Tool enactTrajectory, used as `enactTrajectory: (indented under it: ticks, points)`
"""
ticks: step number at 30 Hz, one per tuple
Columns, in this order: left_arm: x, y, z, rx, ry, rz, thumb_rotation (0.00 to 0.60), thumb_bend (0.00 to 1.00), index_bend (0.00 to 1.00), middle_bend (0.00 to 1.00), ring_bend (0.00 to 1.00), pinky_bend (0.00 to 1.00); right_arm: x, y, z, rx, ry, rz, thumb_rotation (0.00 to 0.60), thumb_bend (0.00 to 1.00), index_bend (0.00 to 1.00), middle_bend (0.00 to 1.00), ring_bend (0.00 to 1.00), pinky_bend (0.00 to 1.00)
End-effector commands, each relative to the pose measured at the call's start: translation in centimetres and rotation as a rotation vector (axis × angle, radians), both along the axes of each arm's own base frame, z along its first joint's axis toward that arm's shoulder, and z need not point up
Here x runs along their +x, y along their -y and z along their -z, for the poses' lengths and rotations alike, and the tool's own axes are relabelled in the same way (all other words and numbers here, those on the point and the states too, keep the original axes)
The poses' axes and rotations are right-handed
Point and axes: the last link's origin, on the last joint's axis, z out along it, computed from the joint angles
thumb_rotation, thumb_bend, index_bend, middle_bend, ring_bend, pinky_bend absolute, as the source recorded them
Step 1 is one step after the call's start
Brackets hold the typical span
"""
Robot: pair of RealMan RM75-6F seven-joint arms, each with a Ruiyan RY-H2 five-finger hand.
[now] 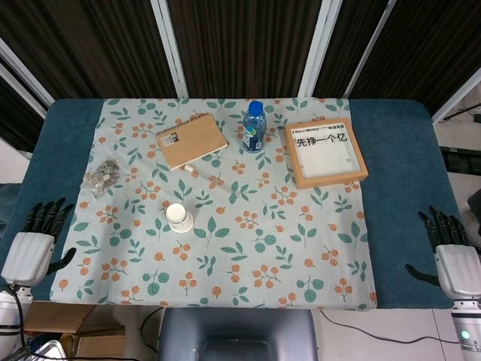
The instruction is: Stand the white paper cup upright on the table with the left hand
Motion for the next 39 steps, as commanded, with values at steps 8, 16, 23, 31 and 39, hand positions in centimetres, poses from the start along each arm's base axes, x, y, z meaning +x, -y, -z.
enactTrajectory:
  ticks: [8, 16, 23, 31, 39]
  points:
    - [9.5, -4.6, 4.6, -0.194, -0.222, 0.273, 0.600, 0.30, 0.00, 0.00, 0.00, 0.00, -0.3, 0.1, -0.2, 0.001, -0.014, 0.022, 0.600, 0.05, 0.00, 0.00, 0.00, 0.00]
    - [14.9, -7.9, 10.0, -0.323, -0.361, 0.364, 0.600, 0.30, 0.00, 0.00, 0.00, 0.00, -0.6, 0.3, -0.2, 0.005, -0.015, 0.028, 0.600, 0.05, 0.00, 0.00, 0.00, 0.00]
    - [16.8, -10.1, 13.0, -0.388, -0.370, 0.329, 0.600, 0.30, 0.00, 0.00, 0.00, 0.00, -1.5, 0.1, -0.7, -0.006, -0.006, 0.060, 0.600, 0.05, 0.00, 0.00, 0.00, 0.00]
    - [16.7, -11.8, 14.6, -0.418, -0.456, 0.279, 0.600, 0.31, 0.00, 0.00, 0.00, 0.00, -2.3, -0.3, -1.2, -0.019, -0.001, 0.079, 0.600, 0.05, 0.00, 0.00, 0.00, 0.00]
    - [16.1, -12.2, 15.5, -0.432, -0.515, 0.237, 0.600, 0.35, 0.00, 0.00, 0.00, 0.00, -2.5, -0.2, -1.2, -0.021, 0.002, 0.087, 0.600, 0.05, 0.00, 0.00, 0.00, 0.00]
